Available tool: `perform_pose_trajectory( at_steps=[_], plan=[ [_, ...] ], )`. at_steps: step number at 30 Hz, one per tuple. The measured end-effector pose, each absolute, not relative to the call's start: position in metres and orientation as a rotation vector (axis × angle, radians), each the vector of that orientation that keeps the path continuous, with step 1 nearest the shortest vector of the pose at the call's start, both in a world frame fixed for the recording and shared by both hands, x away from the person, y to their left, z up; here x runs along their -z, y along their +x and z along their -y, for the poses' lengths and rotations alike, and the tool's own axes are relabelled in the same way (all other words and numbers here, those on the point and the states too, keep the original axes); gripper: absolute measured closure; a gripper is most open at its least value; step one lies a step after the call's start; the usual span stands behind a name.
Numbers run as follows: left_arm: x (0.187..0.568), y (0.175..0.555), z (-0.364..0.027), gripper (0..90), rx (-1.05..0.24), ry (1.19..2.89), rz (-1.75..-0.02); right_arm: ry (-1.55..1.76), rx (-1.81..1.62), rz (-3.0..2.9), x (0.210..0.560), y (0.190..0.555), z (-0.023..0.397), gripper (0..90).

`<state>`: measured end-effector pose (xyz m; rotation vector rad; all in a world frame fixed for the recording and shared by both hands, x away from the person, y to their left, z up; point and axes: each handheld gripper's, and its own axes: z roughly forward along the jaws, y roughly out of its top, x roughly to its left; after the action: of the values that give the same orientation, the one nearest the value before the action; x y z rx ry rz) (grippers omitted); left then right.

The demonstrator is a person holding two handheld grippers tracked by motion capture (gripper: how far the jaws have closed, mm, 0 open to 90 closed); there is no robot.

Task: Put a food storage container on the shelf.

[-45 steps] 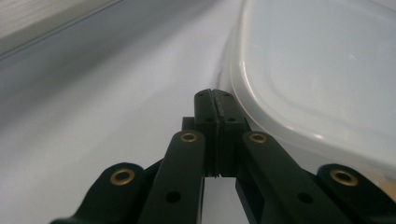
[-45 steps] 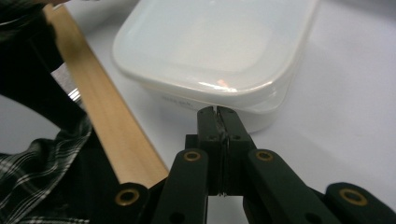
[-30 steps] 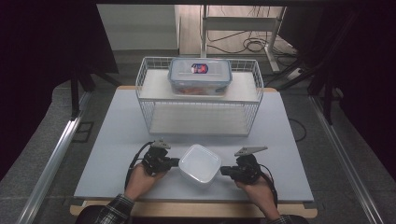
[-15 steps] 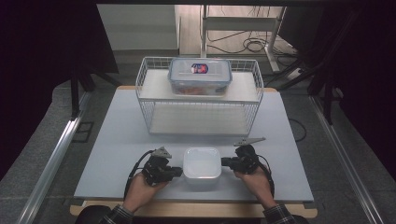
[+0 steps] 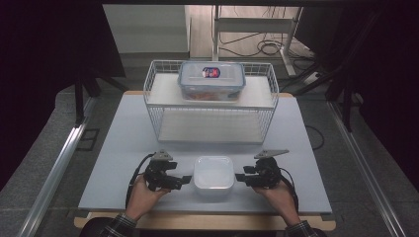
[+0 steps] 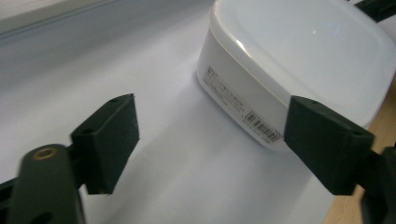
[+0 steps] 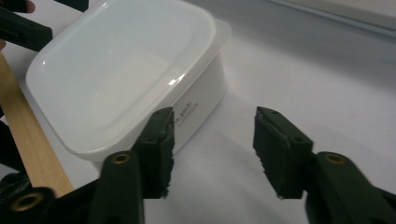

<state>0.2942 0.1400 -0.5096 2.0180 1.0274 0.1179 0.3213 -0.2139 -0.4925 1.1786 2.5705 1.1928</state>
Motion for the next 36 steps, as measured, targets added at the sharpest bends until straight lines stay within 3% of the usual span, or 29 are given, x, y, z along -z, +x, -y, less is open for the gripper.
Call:
perform_pose_trajectory(
  at_steps=[10,20,26,36],
  plan=[
    [0.503,0.295,-0.139,8.5,-0.115,2.017,-0.983,1.165,-1.283,-2.514,0.485,0.318,0.217,21.8],
    [0.493,0.296,-0.128,7.5,-0.060,2.004,-0.930,1.116,-1.304,-2.547,0.481,0.314,0.203,7.7],
    [0.490,0.297,-0.118,13.6,-0.069,2.021,-0.913,1.106,-1.280,-2.609,0.477,0.311,0.193,7.9],
    [0.500,0.305,-0.106,18.3,-0.026,2.043,-0.927,1.160,-1.276,-2.596,0.480,0.321,0.188,28.9]
  ],
)
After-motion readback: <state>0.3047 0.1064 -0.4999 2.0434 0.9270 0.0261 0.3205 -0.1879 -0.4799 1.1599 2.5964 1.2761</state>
